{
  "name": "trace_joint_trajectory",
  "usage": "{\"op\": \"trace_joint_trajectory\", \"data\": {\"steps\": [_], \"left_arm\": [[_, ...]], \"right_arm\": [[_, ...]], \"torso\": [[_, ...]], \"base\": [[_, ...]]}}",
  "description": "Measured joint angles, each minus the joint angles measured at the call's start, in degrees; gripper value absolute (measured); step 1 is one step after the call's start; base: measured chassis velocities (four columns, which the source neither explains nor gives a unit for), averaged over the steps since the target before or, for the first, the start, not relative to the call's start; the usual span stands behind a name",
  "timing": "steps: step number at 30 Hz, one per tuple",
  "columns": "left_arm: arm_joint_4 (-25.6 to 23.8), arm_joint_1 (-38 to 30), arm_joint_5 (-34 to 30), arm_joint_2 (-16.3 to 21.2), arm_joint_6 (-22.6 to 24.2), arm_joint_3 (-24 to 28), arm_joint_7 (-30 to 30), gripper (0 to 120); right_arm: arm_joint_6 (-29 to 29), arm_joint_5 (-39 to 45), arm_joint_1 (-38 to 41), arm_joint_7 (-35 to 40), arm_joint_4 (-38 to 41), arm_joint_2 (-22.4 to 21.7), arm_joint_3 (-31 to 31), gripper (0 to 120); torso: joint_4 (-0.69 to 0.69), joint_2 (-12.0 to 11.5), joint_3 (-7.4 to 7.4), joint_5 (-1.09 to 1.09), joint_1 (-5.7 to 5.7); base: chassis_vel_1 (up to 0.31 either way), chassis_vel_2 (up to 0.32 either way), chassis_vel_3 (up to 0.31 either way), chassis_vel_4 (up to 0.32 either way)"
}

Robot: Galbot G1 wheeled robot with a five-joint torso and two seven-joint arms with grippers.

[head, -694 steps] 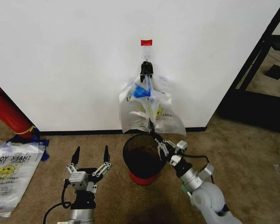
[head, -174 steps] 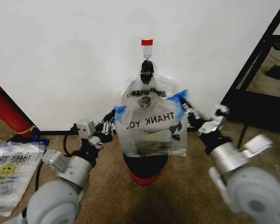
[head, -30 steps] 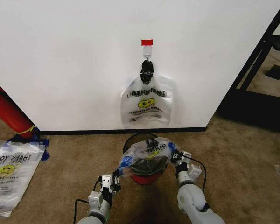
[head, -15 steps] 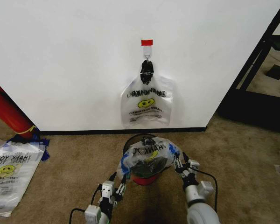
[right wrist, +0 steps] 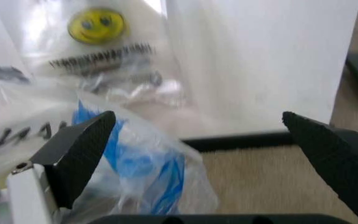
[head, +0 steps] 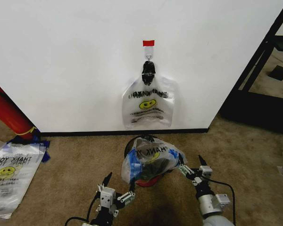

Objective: Pick up the garbage bag from the wall and place it over the trash bin.

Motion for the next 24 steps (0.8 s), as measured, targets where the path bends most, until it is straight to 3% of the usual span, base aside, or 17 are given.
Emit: {"op": "trace_joint_trajectory", "data": {"steps": [12, 18, 19, 21, 24], "left_arm": [[-2.7, 1.0, 0.1, 0.3, -1.7, -1.6, 0.6, 100], [-5.1, -4.6, -12.5, 1.7, 4.6, -8.6, 1.1, 100], [-5.4, -4.8, -14.4, 2.0, 5.7, -10.7, 1.2, 100], [-5.2, -5.9, -16.8, 2.8, 6.9, -11.7, 1.5, 100], [-3.2, -12.2, -24.0, 5.6, 10.4, -11.2, 3.1, 100]], "right_arm": [[2.5, 0.1, -2.2, -1.4, 3.1, 0.1, 1.9, 100], [5.5, 1.2, -3.6, -4.4, 6.3, 0.6, 2.1, 100], [5.6, 1.9, -2.7, -5.6, 6.6, 0.0, 1.3, 100], [5.9, 2.2, -2.7, -6.3, 7.0, -0.2, 1.1, 100], [6.6, 3.4, -4.1, -7.9, 8.3, -0.2, 1.4, 100]], "torso": [[0.02, 0.0, 0.0, 0.0, 0.0], [-0.06, 0.0, 0.0, -0.02, 0.01], [0.04, 0.0, 0.0, 0.01, 0.0], [0.11, 0.0, 0.0, 0.03, 0.0], [0.01, 0.0, 0.01, -0.03, 0.01]], "base": [[0.0, 0.0, 0.0, 0.0], [0.0, 0.0, 0.0, 0.0], [0.0, 0.0, 0.0, 0.0], [0.0, 0.0, 0.0, 0.0], [0.0, 0.0, 0.0, 0.0]]}}
